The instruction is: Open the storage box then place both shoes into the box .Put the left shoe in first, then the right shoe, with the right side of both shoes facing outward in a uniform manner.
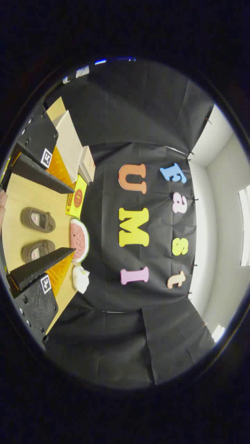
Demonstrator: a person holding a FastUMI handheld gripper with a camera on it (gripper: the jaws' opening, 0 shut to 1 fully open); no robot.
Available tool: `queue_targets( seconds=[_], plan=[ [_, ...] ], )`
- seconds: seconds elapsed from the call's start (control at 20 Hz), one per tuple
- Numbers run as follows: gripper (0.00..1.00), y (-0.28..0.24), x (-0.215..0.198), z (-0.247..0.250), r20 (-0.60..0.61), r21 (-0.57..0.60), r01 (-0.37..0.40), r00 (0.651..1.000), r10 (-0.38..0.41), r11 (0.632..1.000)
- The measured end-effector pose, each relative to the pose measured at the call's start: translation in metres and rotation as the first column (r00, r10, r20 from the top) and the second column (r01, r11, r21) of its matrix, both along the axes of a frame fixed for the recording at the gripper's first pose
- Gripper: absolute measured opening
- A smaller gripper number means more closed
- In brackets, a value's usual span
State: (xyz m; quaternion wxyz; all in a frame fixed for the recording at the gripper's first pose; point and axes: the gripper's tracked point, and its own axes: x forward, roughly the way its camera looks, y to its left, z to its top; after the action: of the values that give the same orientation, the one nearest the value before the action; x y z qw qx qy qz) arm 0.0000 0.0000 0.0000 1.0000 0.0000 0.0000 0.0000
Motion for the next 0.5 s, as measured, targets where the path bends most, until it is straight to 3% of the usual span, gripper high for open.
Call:
queue_targets(
  seconds=[0.5],
  plan=[
    [0.95,0.004,0.011,-0.011,-0.024,0.040,0.004,1.000,-0.003,0.999]
  ],
)
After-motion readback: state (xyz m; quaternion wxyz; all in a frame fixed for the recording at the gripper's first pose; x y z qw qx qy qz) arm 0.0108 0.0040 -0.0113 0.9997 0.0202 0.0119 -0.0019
